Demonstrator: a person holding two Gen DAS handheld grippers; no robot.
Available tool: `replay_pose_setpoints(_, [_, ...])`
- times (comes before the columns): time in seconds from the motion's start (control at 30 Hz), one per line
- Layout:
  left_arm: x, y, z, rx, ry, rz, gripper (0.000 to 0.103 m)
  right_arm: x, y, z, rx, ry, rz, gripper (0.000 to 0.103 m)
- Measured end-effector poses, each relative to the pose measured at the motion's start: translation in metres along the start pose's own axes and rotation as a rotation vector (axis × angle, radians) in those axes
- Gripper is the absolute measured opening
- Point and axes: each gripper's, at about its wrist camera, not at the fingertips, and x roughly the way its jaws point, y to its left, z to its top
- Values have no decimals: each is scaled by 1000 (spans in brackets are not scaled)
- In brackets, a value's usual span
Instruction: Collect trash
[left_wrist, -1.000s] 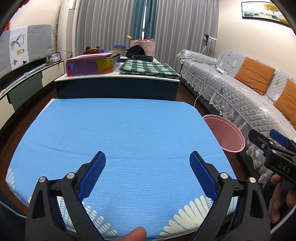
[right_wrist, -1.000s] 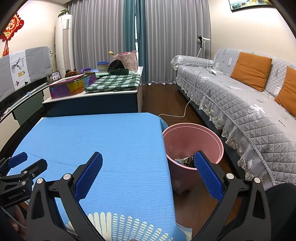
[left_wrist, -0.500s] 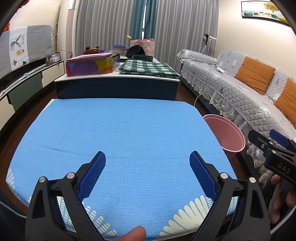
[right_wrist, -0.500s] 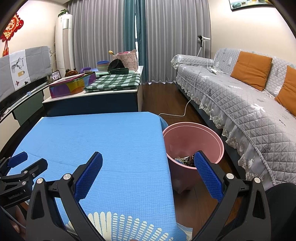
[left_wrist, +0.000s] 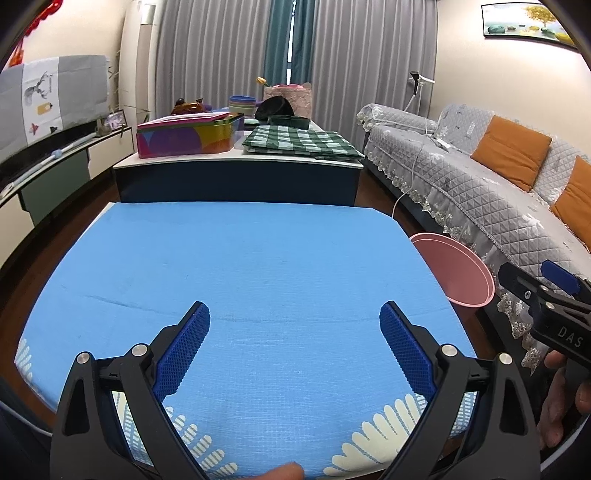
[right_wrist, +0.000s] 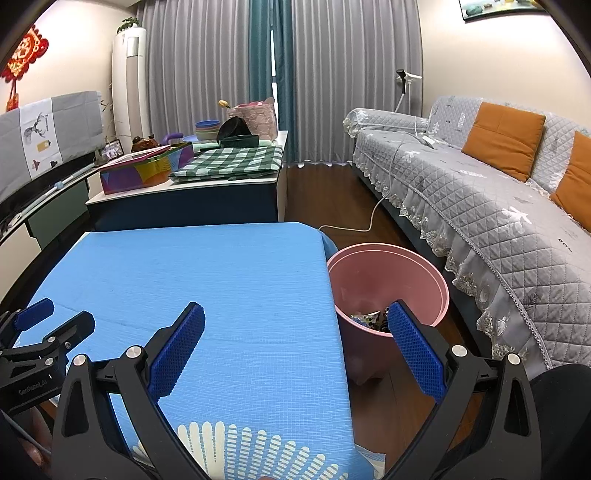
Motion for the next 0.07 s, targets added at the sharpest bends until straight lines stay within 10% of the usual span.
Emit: replay_pose_setpoints(0.07, [1, 0, 0, 2, 1, -6, 92, 0, 0, 0, 1, 0, 0, 98])
